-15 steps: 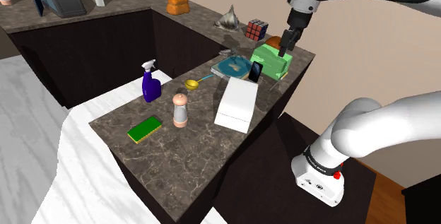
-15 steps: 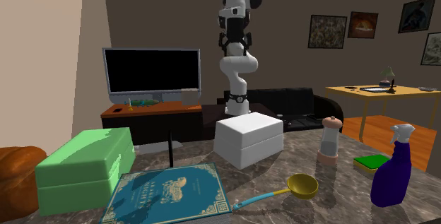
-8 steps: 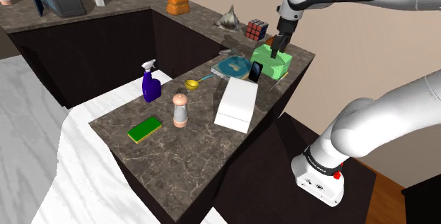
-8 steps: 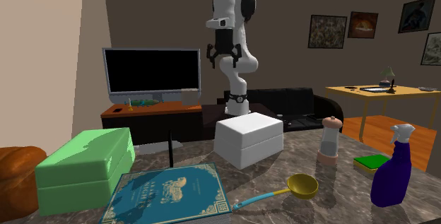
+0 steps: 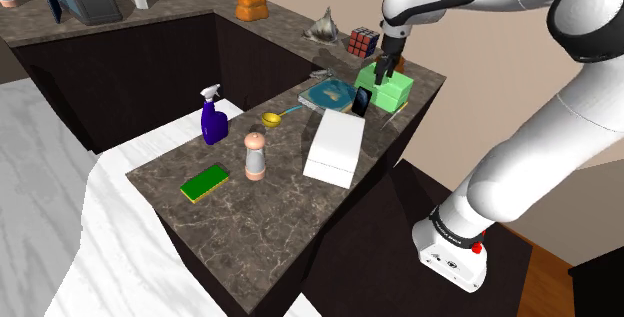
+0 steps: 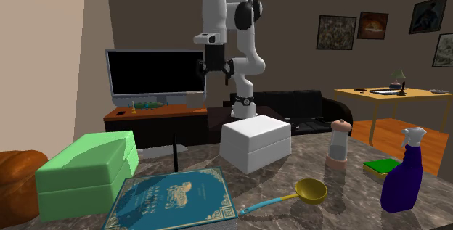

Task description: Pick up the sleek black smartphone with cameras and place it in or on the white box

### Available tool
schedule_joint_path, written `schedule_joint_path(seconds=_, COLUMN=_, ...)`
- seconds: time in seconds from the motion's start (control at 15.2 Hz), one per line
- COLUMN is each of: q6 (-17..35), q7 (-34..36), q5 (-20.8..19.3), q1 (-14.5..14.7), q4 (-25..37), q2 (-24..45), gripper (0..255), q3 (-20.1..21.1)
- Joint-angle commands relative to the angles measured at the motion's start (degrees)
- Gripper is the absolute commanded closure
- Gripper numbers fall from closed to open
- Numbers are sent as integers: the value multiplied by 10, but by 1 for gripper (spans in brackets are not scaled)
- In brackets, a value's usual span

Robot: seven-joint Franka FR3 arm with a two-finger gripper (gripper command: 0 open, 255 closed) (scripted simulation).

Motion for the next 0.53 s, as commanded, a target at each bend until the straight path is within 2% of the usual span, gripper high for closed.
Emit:
schedule_joint_path(seconds=0.0, q6=12, q7=-23, q5=14, q1=-5, q4=30, q2=49, gripper=0, q3=-8)
schedule_joint_path(seconds=0.46, q6=29, q7=-95, q5=70, q1=-43, q4=156, q2=218, gripper=0, q3=-16)
